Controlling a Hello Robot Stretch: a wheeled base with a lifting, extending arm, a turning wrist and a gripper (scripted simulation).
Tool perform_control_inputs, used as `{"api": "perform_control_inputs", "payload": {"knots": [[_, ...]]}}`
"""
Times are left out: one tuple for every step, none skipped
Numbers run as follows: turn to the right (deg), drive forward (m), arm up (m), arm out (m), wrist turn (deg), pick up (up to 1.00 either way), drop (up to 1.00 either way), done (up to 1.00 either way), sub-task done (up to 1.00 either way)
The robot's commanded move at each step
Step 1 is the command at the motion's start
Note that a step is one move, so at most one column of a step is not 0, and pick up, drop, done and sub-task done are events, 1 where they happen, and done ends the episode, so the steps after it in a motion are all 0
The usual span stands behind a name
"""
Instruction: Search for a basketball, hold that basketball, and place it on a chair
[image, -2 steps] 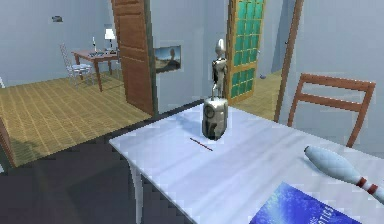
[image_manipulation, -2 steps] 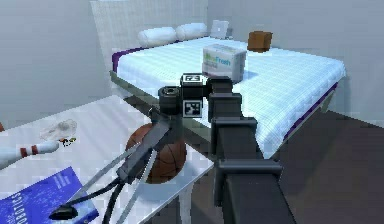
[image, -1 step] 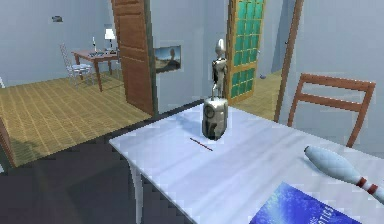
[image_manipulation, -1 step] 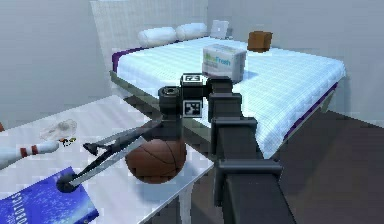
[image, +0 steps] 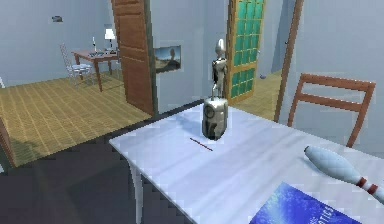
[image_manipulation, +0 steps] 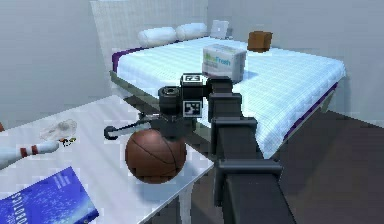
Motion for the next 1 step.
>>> {"api": "perform_control_inputs", "payload": {"knots": [[0.0,0.0,0.0,0.0,18.0,0.0,0.0,0.0,0.0]]}}
